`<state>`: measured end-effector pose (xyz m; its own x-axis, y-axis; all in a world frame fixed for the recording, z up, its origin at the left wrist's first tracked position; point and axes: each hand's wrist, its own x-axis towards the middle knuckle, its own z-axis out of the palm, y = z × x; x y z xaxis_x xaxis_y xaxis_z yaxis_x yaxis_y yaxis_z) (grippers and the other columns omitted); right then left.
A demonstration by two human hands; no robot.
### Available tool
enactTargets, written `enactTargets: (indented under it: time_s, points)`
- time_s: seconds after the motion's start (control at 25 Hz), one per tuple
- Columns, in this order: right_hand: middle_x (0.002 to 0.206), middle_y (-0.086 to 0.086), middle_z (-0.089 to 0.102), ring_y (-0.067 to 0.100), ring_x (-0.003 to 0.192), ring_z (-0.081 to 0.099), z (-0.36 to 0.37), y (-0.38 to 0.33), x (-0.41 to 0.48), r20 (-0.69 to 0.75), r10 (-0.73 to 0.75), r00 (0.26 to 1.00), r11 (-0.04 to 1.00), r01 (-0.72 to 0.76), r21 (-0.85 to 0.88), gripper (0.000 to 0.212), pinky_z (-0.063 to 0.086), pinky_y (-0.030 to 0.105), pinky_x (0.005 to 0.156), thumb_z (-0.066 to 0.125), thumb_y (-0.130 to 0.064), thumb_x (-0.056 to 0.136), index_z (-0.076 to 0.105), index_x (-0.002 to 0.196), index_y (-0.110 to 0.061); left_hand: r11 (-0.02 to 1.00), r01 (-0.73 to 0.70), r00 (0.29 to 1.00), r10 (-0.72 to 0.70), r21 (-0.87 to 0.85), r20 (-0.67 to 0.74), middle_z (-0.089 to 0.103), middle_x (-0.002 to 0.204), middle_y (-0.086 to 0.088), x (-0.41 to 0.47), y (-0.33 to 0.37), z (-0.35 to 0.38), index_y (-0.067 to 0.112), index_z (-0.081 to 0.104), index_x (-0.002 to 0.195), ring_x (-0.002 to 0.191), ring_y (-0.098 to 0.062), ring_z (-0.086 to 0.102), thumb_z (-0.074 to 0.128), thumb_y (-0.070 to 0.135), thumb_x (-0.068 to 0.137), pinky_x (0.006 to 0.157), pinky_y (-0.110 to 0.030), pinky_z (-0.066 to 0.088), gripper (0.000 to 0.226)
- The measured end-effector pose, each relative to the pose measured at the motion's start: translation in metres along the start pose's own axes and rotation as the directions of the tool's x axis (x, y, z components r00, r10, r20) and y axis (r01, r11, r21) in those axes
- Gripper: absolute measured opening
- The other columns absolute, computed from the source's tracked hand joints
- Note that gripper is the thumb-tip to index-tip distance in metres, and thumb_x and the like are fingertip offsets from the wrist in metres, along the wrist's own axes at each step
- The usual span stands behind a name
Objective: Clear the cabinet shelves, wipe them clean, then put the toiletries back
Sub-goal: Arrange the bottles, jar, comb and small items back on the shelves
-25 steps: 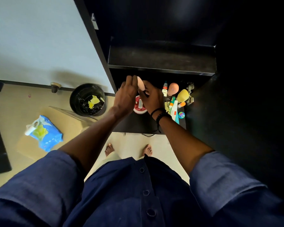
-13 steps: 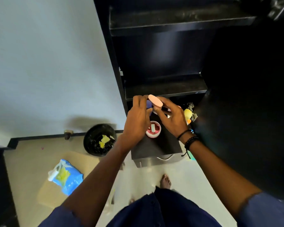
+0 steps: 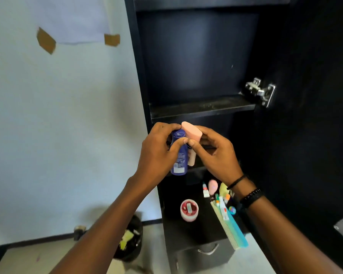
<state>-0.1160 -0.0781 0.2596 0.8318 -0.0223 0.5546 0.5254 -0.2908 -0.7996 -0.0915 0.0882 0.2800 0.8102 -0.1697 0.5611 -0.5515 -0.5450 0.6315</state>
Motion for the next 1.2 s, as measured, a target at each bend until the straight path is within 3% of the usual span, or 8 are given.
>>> enactTargets:
  time_s: [0.16, 0.52, 0.76, 1.04, 1.2]
  points:
    - [0.117, -0.005, 0.067, 0.008, 0.104, 0.065, -0.014, -0.033, 0.036, -0.011, -0.062, 0.998, 0.998, 0.062, -0.003, 0.044, 0.056, 0.024, 0.085, 0.070, -0.016, 0.085, 0.057, 0.127, -0.015, 0.997, -0.073, 0.994, 0.071, -0.023, -0.089, 0.062, 0.120, -0.001, 0.033, 0.031, -0.023, 0.018, 0.060, 0.121, 0.099, -0.013, 0.061, 0.065, 0.038, 0.084, 0.087, -0.027, 0.054, 0.043]
    - [0.103, 0.000, 0.071, 0.011, 0.091, 0.070, -0.048, -0.116, 0.146, -0.070, -0.244, 0.967, 0.968, 0.247, 0.045, 0.035, 0.058, 0.028, 0.080, 0.073, -0.012, 0.081, 0.060, 0.113, -0.013, 0.977, -0.213, 0.951, 0.215, 0.033, -0.221, 0.065, 0.116, 0.005, 0.135, 0.105, -0.084, 0.021, 0.061, 0.118, 0.091, -0.009, 0.063, 0.068, 0.041, 0.080, 0.078, -0.013, 0.051, 0.043]
    - [0.099, 0.002, 0.073, 0.012, 0.087, 0.072, -0.067, -0.181, 0.220, -0.087, -0.381, 0.920, 0.923, 0.384, 0.024, 0.031, 0.059, 0.031, 0.073, 0.072, -0.012, 0.082, 0.061, 0.110, -0.009, 0.928, -0.340, 0.868, 0.373, 0.154, -0.329, 0.068, 0.096, 0.008, 0.201, 0.165, -0.135, 0.018, 0.066, 0.107, 0.081, -0.009, 0.067, 0.068, 0.044, 0.081, 0.072, -0.017, 0.056, 0.036]
    - [0.097, 0.000, 0.073, 0.012, 0.085, 0.071, -0.075, -0.203, 0.280, -0.146, -0.405, 0.903, 0.914, 0.398, -0.079, 0.033, 0.061, 0.040, 0.072, 0.074, -0.025, 0.080, 0.061, 0.110, -0.016, 0.895, -0.315, 0.840, 0.418, 0.315, -0.347, 0.068, 0.104, 0.005, 0.264, 0.187, -0.154, 0.018, 0.062, 0.106, 0.087, -0.010, 0.062, 0.065, 0.049, 0.081, 0.067, -0.010, 0.045, 0.041]
    - [0.091, -0.003, 0.072, 0.005, 0.077, 0.068, -0.064, -0.196, 0.300, -0.198, -0.374, 0.906, 0.922, 0.340, -0.188, 0.026, 0.060, 0.029, 0.069, 0.073, -0.027, 0.080, 0.061, 0.103, -0.021, 0.895, -0.213, 0.846, 0.369, 0.392, -0.384, 0.068, 0.104, 0.000, 0.288, 0.175, -0.145, 0.018, 0.062, 0.104, 0.088, -0.014, 0.063, 0.067, 0.046, 0.082, 0.071, -0.017, 0.045, 0.036]
